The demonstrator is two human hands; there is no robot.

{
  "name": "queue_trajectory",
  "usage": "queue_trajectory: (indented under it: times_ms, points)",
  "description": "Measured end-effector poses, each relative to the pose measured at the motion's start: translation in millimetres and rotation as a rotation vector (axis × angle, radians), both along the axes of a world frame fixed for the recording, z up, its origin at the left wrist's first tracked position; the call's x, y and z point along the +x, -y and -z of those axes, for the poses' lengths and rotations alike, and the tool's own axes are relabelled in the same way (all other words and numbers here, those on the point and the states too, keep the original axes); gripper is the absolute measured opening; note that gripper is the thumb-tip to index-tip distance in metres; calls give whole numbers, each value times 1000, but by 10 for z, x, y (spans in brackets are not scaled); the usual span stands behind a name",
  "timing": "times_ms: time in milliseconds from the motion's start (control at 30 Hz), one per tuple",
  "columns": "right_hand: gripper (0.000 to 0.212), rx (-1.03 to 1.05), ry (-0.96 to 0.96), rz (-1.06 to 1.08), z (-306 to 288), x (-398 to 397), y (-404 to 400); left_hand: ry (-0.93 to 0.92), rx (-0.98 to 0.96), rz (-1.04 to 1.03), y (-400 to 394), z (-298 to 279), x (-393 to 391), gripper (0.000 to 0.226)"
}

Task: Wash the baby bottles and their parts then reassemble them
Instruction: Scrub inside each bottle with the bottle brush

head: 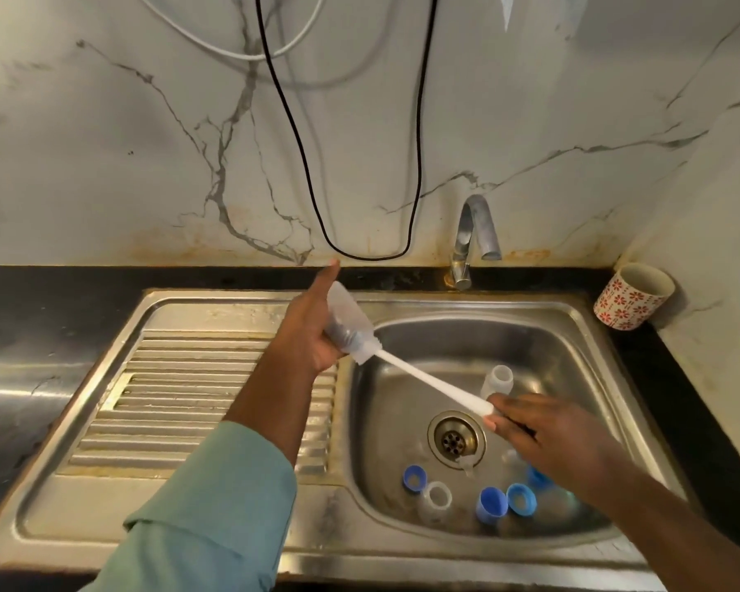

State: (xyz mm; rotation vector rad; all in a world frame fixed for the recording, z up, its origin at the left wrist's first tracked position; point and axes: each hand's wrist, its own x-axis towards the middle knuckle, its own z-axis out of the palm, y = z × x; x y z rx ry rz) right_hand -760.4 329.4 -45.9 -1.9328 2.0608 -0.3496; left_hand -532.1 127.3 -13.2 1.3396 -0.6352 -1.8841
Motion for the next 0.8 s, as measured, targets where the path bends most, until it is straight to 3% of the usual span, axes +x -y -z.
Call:
queue_trajectory:
  times_ms: [67,133,233,400,533,600,733,800]
  points:
    - [29,-38,106,8,32,5,-37,30,-12,-74,-23,-48,-68,70]
    - [30,-27,195,63,66,-38,-81,-105,21,-160,-39,-86,-120,67]
    - [40,-79,134,81,141,-88,-145,-232,51,-280,-48,-94,-115,65]
    - [32,-244,107,246,48,-129,-128,-211,35,-423,-138,-102,-97,62]
    - [43,-65,124,277,-77,-179,-40,-253,-27,-445,-190,-79,-132,59]
    - [49,12,238,268,-49,-204,-5,-293,-36,-439,-186,-63,-153,60]
    - [24,-16,318,133,-15,-326,58,-301,-16,-473,-177,-21,-144,54]
    - [36,-22,259,110,4,-405,86,-297,-4,-486,-162,-5,-126,53]
